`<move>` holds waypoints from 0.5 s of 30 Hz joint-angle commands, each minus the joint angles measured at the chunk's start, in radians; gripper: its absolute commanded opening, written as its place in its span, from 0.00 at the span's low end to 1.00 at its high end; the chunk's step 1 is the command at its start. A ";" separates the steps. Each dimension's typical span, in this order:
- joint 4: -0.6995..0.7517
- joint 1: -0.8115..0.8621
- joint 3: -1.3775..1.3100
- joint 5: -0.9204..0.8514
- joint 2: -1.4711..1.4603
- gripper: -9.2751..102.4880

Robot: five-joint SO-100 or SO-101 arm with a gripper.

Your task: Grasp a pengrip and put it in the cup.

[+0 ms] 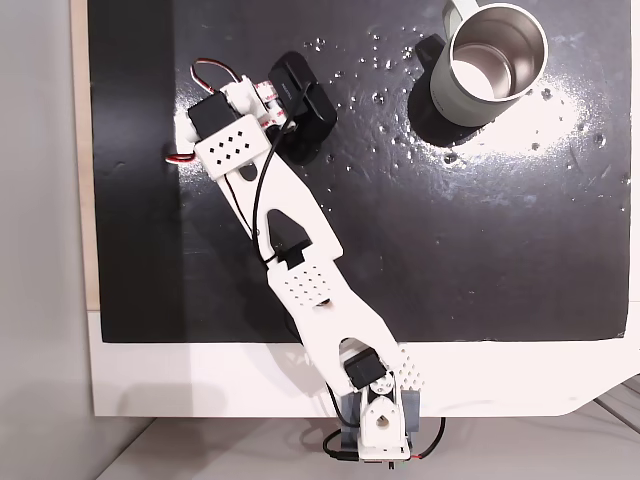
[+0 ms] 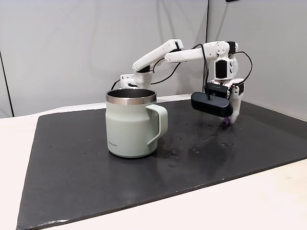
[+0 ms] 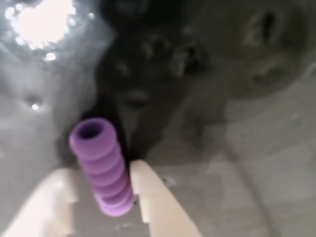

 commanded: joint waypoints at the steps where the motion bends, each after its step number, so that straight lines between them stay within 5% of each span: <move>1: 0.006 -0.009 -0.054 -0.008 0.006 0.08; 15: 0.009 0.117 0.051 0.029 0.371 0.08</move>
